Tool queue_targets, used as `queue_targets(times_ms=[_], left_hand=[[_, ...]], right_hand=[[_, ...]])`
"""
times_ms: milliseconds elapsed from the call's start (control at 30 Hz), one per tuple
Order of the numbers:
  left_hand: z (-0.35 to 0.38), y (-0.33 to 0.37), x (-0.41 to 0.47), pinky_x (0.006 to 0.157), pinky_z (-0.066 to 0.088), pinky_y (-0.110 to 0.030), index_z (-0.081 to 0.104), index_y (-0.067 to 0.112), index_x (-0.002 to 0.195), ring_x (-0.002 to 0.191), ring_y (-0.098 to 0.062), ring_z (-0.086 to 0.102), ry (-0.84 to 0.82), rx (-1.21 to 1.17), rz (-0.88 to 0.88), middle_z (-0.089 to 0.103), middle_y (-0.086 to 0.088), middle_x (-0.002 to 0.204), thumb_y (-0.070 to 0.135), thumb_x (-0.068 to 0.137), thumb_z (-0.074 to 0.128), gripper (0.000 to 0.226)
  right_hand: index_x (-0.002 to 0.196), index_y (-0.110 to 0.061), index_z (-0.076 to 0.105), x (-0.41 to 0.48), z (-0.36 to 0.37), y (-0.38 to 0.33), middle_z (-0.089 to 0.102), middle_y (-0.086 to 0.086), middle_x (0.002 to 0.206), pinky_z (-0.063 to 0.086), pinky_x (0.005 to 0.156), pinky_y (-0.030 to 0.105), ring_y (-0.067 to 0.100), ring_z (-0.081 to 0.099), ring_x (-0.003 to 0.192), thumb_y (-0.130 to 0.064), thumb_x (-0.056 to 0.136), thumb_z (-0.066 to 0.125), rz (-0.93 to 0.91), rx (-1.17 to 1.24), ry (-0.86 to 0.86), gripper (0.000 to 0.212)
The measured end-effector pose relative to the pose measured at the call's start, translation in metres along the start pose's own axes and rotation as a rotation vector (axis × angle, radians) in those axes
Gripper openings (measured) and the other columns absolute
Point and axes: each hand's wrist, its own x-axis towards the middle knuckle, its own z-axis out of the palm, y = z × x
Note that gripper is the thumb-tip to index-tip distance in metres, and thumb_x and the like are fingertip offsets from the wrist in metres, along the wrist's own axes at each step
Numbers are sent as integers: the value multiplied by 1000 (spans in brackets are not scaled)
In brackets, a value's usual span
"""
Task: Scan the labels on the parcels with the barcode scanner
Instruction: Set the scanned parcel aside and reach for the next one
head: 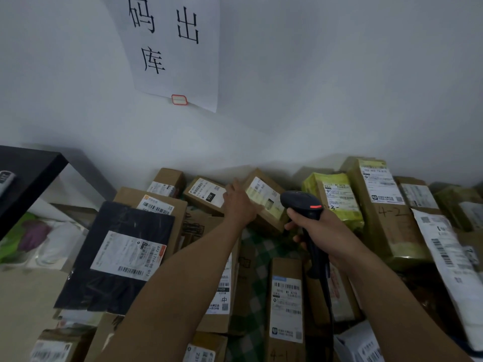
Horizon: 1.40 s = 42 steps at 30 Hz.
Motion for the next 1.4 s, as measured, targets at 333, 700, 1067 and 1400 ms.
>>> queue_targets(times_ms=[333,700,1067,1400], left_hand=[[-25,2,-27,98,56,-46,58,22,128,111,-14,60,92,-423,43,66,0,124,18,82,83,53],[-77,-44,15,125,9,-44,21,14,161,156,-39,1,273,-113,-122,5,-14,170,2,91,66,85],[-41,-22,-68,121,30,-44,43,20,151,153,-32,21,189,-168,92,23,-6,166,25,100,61,54],[84,-47,-239,77,57,-17,67,28,115,91,2,66,-161,-367,119,68,13,107,23,100,63,16]], right_hand=[[107,-23,72,3,4,1,78,7,93,53,64,30,13,66,66,-32,97,69,-17,9,-4,13],[111,-31,69,-1,21,0,78,2,93,53,68,31,13,67,68,-34,97,70,-43,-3,-37,15],[115,-33,67,-46,16,6,79,4,92,52,63,31,15,67,69,-34,96,71,-2,63,12,20],[119,-15,69,-139,17,47,77,4,86,52,59,28,12,67,63,-34,97,69,127,118,87,29]])
